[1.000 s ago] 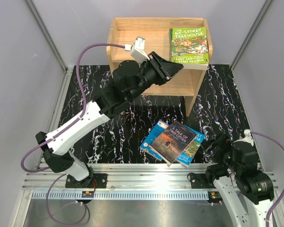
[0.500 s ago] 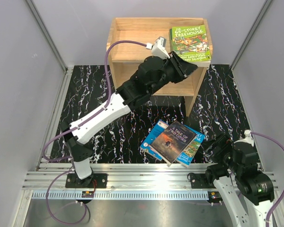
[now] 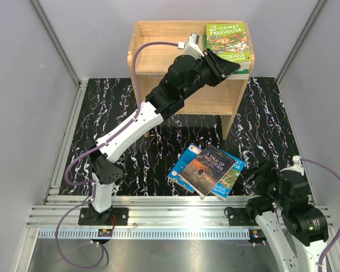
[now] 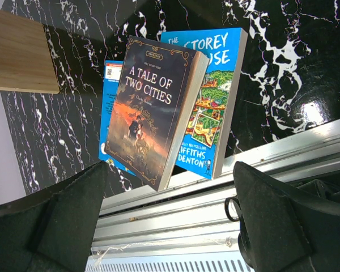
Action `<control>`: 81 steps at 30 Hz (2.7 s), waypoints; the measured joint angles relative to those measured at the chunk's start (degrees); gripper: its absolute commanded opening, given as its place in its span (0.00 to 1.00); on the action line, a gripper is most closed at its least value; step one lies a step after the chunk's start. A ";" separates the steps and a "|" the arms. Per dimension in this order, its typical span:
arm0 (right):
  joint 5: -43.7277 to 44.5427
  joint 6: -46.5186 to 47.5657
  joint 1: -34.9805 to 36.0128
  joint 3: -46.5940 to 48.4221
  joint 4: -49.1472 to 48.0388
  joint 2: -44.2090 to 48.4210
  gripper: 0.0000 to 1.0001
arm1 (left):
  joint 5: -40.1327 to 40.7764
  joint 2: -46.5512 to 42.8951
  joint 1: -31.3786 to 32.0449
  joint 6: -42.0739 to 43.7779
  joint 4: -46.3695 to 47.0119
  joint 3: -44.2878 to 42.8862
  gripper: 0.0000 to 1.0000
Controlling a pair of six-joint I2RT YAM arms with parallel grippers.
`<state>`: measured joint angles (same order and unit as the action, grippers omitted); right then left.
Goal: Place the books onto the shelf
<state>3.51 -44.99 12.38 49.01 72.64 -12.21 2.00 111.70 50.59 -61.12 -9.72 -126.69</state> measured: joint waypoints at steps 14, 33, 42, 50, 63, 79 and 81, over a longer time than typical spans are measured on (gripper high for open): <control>-0.04 0.02 0.00 -0.44 -0.02 0.81 1.00 | -8.63 -4.46 -0.90 -2.25 9.16 9.73 0.29; -19.54 -3.54 0.00 -8.28 -18.08 -19.08 1.00 | -16.35 -37.11 1.07 13.92 -1.07 63.39 0.99; -19.82 -6.82 0.00 -11.13 -24.37 -29.40 0.97 | -21.55 -23.26 -5.16 23.19 -3.43 66.31 0.99; -17.94 -7.34 0.00 -13.22 -25.44 -41.51 0.97 | -28.33 -9.14 -6.67 29.49 -4.15 60.63 0.99; -19.15 -7.34 -0.04 -15.10 -31.76 -54.80 0.97 | -37.70 -2.45 -6.40 31.76 0.09 57.77 0.99; -22.53 -8.41 -0.31 -18.84 -36.15 -51.82 0.57 | -42.05 -2.78 -4.13 23.21 17.16 65.70 0.99; -21.57 -8.41 -0.28 -20.81 -36.48 -48.06 0.45 | -41.68 -3.13 -3.69 20.76 20.44 67.28 0.99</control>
<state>-18.06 -53.41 12.10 28.21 36.16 -60.27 -39.68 108.57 46.89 -40.36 10.72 -59.42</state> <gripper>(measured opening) 0.577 0.987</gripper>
